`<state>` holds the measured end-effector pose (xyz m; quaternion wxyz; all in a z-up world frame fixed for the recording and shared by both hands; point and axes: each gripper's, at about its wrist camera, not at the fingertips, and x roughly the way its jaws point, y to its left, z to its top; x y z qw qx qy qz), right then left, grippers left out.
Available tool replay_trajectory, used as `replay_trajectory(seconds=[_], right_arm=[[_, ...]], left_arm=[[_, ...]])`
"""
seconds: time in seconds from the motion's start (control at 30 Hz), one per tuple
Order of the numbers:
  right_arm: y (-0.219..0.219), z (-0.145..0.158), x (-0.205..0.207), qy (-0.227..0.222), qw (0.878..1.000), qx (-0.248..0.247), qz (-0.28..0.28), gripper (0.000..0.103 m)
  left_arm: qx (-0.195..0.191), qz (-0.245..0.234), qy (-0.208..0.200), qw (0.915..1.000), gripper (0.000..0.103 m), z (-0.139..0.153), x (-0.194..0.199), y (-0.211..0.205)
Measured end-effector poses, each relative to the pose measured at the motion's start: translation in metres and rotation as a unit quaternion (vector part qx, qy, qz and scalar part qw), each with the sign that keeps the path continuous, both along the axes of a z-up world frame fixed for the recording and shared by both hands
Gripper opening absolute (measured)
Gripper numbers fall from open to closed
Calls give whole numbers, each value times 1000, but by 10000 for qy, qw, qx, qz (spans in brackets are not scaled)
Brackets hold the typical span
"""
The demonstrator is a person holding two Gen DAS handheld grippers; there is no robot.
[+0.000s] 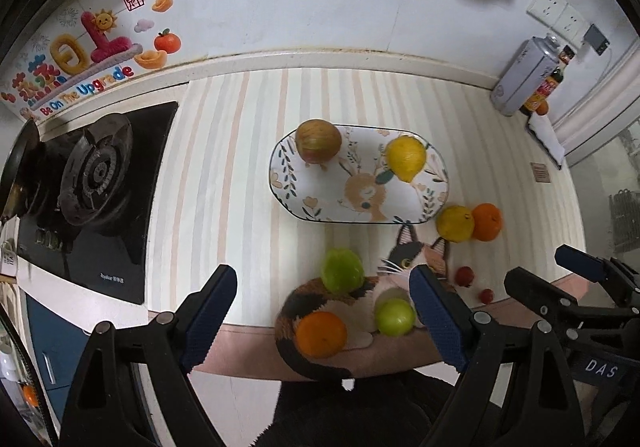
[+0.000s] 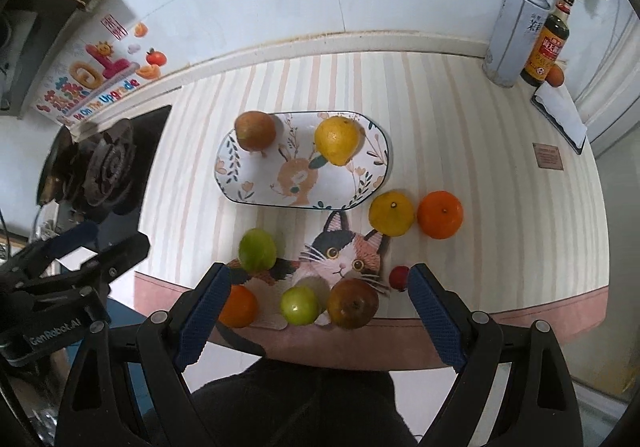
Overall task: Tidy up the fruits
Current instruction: 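Grasp the orange with the left tool while the right tool grasps the red apple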
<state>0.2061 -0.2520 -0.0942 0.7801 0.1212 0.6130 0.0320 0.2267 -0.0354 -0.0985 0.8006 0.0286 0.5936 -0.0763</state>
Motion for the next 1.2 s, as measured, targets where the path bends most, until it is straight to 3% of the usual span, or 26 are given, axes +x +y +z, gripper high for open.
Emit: replay_trajectory(seconds=[0.17,0.33,0.4,0.47,0.67,0.77,0.93,1.03,1.1,1.13,1.2], right_arm=[[-5,2,-10,77,9998,177,-46,92],[-13,-45,-13,732,9964,406,-120,92],[-18,-76,-14,1069,9923,589,-232,92],[-23,-109,-16,1401,9868,709,-387,92],[-34,-180,-22,1888,9725,1019,-908,92],[-40,-199,-25,1963,9669,1131,-1175,89],[-40,-219,-27,2072,9606,1279,-1343,83],[-36,-224,-24,2075,9604,1307,-1322,81],[-34,-229,-20,2074,9607,1308,-1304,72],[-32,-231,-19,2080,9608,1303,-1290,68],[-30,-233,-17,2071,9624,1219,-1269,68]], left_arm=[[-96,32,14,9999,88,3,-11,1],[-148,-62,284,9995,88,-19,-16,3],[-106,-72,507,9986,90,-37,-17,4],[-30,-52,770,9970,99,-60,-17,7],[27,246,1695,9852,99,-137,-15,21],[-90,512,2121,9759,99,-173,-17,30],[-245,659,2399,9683,99,-204,-21,33],[-349,670,2520,9648,96,-218,-22,31],[-436,649,2517,9646,93,-224,-22,29],[-494,622,2477,9656,89,-226,-22,27],[-496,577,2453,9665,64,-229,-23,25]])
